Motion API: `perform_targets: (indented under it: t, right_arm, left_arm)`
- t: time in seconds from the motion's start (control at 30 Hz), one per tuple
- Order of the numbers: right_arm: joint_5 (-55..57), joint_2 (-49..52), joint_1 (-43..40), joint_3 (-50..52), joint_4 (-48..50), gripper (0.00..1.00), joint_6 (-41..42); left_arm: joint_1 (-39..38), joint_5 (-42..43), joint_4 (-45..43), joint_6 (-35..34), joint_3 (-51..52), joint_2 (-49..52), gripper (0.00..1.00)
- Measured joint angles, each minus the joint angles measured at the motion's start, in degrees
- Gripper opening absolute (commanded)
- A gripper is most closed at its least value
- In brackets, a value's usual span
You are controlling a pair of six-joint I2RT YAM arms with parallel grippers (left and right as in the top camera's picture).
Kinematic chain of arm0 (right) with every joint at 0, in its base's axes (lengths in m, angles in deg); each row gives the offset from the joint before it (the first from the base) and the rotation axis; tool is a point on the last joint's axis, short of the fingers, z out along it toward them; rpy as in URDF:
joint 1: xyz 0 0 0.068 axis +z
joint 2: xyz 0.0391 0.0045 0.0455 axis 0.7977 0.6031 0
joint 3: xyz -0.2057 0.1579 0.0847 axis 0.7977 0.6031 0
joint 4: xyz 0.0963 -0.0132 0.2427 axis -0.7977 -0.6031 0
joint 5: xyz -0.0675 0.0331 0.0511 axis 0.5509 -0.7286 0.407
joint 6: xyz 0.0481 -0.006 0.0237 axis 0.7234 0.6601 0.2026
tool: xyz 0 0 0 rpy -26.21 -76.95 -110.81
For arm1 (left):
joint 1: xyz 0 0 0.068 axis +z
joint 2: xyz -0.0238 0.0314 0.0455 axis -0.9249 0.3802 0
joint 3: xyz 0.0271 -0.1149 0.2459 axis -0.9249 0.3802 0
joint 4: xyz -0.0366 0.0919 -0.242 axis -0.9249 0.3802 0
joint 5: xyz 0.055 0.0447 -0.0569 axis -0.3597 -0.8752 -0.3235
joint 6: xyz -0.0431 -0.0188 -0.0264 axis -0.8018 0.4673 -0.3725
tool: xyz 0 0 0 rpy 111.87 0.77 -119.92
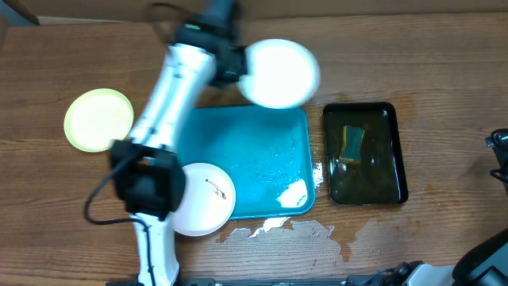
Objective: Clean dirty plates on tray and stack at the side
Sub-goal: 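Carry the white plate left and stack it on the yellow plate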
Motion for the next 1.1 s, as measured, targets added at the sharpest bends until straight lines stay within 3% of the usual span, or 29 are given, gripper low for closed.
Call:
perform_targets:
  t: [0.3, 0.43, 0.87, 0.93, 0.97, 1.0, 1.03, 1.1]
  right_arm:
    - [0.00, 0.00, 0.00, 0.00, 0.00, 1.00, -0.02]
    - [0.02, 0.00, 0.00, 0.00, 0.02, 1.00, 0.02]
    - [-0.02, 0.00, 0.00, 0.00, -0.02, 1.00, 0.00]
    - [0.00, 0.00, 0.00, 0.00, 0.00, 1.00, 0.02]
    - [-0.02, 0.00, 0.00, 0.00, 0.00, 1.00, 0.00]
    - [-0.02, 0.00, 0.00, 0.00, 0.00, 1.00, 0.00]
    - [0.00, 0.00, 0.00, 0.00, 0.00, 1.00, 0.02]
    - [-0.02, 0.00, 0.00, 0.00, 0.00, 1.00, 0.02]
  left_arm:
    - [29.46, 0.42, 9.60, 0.00, -0.17, -0.83, 0.04]
    - [38.40, -0.37, 11.26, 0.02, -0.13, -0.83, 0.04]
    - [52.70, -3.13, 6.05, 0.02, 12.37, -1.29, 0.04]
    - [52.89, -3.34, 4.46, 0.02, 14.27, -1.29, 0.15]
    - [52.87, -3.28, 3.69, 0.02, 15.37, -1.29, 0.57]
    - [52.87, -3.26, 3.37, 0.04, 16.06, -1.29, 0.80]
    - [52.85, -3.17, 3.32, 0.11, 16.15, -1.29, 0.85]
    - [52.85, -2.36, 2.82, 0.35, 16.15, -1.31, 0.87]
